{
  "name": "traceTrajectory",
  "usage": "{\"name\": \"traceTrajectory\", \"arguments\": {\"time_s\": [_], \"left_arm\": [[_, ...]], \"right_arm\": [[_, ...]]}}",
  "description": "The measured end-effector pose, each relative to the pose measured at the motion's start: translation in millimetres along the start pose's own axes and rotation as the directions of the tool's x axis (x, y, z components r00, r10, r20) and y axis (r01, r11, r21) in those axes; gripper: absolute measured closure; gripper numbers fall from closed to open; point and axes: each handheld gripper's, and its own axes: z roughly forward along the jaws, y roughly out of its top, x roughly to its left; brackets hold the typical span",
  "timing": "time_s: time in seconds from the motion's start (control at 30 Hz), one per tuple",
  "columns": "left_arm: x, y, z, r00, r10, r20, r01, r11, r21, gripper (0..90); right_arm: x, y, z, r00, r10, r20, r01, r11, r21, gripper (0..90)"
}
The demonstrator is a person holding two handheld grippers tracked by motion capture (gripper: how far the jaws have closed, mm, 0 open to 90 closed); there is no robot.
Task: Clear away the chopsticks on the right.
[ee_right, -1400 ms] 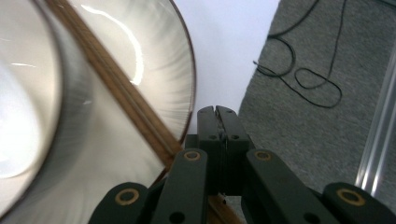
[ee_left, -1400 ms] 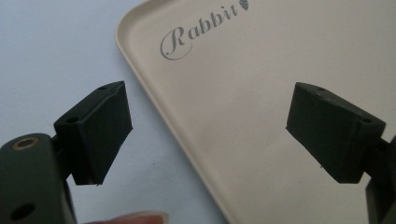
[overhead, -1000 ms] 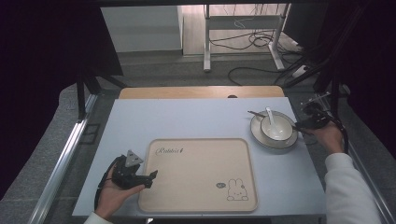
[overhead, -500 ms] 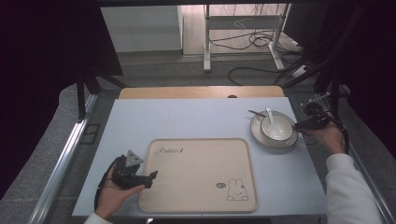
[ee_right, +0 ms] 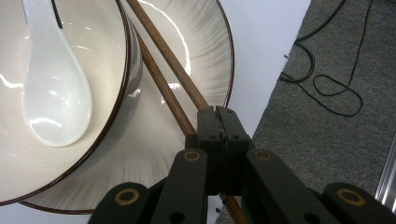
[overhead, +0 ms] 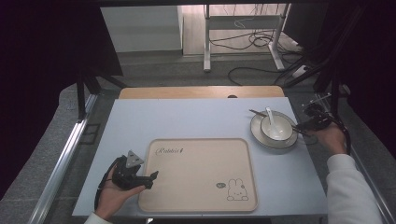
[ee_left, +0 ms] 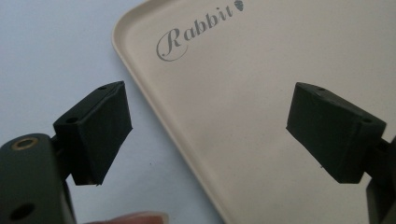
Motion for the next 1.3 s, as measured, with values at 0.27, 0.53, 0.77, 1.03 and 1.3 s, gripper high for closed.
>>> {"name": "traceTrajectory", "arguments": {"time_s": [0.27,0.53,0.77,1.03,1.3], "left_arm": [[0.4,-0.4,0.3,1.0,-0.001,-0.001,0.001,1.0,0.002,14.0],[0.4,-0.4,1.7,1.0,-0.001,0.001,0.001,1.0,0.005,14.1],[1.1,-0.8,3.0,1.0,-0.001,-0.002,0.001,0.9999,0.014,14.0],[2.1,-1.5,5.8,1.0,-0.006,-0.003,0.006,0.9997,0.022,14.1],[3.0,-2.0,6.9,1.0,-0.004,-0.003,0.004,0.9996,0.027,14.0]], "right_arm": [[0.4,-1.8,1.7,1.0,-0.009,-0.001,0.009,1.0,0.013,87.2],[-8.5,-0.5,-17.7,0.9964,-0.063,0.056,0.064,0.998,-0.017,59.4],[-19.7,-3.4,-14.2,0.9931,-0.111,0.038,0.108,0.992,0.068,52.8],[-22.0,-5.7,-0.1,0.9886,-0.151,0.001,0.15,0.983,0.107,60.7],[-19.6,-5.1,9.6,0.9805,-0.195,-0.023,0.197,0.972,0.131,71.9]]}}
